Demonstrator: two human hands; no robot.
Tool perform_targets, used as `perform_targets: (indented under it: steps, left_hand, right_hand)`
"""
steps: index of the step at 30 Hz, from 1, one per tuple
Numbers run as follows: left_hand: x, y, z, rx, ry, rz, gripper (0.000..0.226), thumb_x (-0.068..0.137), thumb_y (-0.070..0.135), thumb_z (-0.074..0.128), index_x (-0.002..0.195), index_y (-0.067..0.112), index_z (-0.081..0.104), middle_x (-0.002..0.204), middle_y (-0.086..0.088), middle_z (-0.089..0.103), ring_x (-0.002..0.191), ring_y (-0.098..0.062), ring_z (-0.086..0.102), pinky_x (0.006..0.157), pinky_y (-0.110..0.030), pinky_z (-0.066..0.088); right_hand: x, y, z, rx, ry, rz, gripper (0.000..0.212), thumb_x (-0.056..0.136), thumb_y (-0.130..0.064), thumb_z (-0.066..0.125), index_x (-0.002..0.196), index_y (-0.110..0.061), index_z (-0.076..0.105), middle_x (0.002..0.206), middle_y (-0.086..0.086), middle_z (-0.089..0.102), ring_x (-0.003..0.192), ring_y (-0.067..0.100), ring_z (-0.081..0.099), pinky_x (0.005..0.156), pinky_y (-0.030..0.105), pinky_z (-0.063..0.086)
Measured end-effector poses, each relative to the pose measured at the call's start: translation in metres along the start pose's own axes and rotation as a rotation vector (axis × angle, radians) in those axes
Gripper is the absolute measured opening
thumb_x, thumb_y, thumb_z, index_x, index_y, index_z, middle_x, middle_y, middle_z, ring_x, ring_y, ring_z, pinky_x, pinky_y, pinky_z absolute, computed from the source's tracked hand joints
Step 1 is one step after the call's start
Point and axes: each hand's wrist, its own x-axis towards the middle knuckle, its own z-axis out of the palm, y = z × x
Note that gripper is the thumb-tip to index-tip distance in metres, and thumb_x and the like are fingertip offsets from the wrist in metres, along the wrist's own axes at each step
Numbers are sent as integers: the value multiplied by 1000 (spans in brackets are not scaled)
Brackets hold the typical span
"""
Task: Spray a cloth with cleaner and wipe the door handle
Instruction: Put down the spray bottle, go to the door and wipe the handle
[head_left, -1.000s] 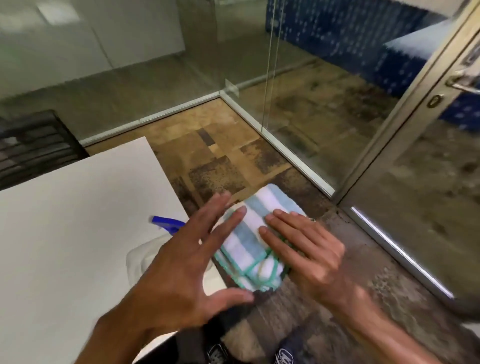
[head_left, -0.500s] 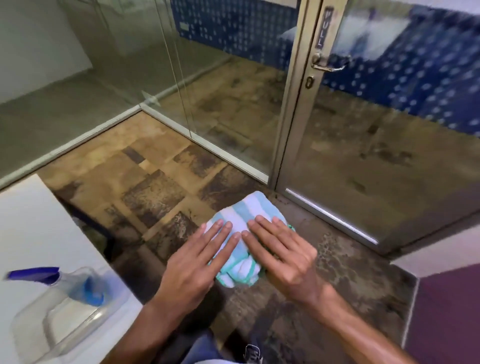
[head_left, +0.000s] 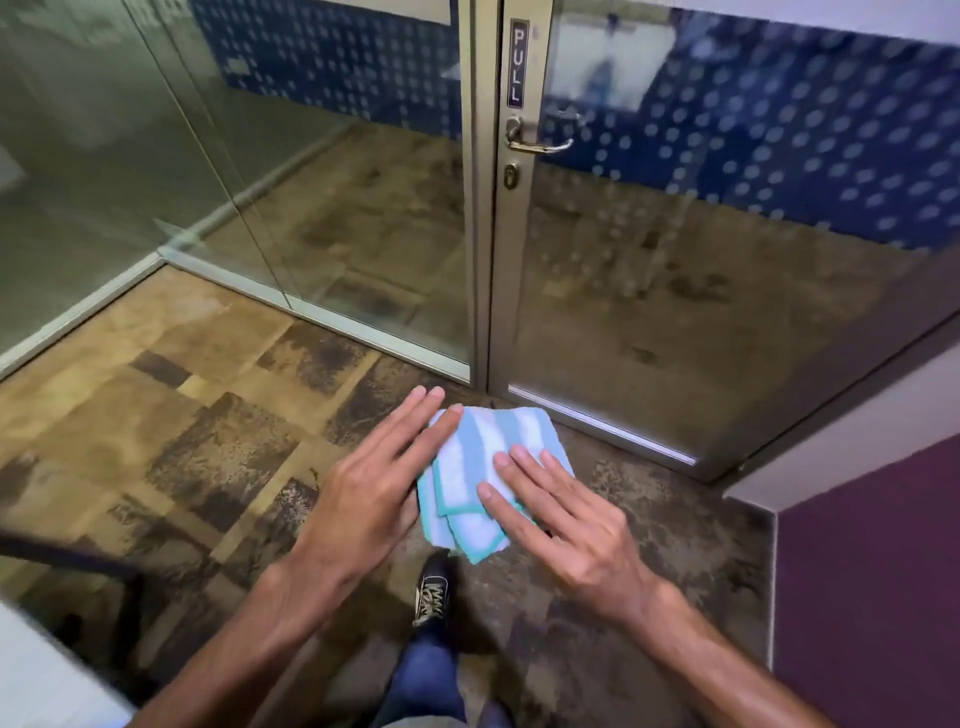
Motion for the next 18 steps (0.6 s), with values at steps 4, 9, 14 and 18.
perform_targets:
  steps: [4,9,14,18]
  left_hand:
    - [52,-12,-6,-581,8,-540,66,83,-12,74,136,26,65,137,9,67,125,-5,65,94,-13,53]
    - [127,-62,-16,-1343,-48,-1113,34,85,-5,65,116,7,71,108,-10,77,96,-21,70,89,-41,61]
    - [182,-120,-2,-1221,-223,-1185,23,83,-7,76,106,-2,74,93,-16,79,76,-22,74,82,-34,59]
    - [209,-147,4,-1095,-113,-991,31,78,-17,75,97,7,75,94,-15,77,80,-22,71,81,-35,60]
  right_hand:
    - [20,22,24,-55,10,59,39,105,-4,44,139,-7,63,147,17,59,141,34,52,104,50,54]
    - [62,53,61,-181,28,79,35,103,-7,49,133,-7,68,143,16,62,139,35,54,102,52,55]
    - [104,79,98,-258,-16,68,32,105,-10,50,128,-6,72,141,17,63,139,35,54,100,56,54]
    - [132,92,119,-279,-41,97,32,106,-9,48,126,-6,73,144,17,61,140,36,53,101,59,53]
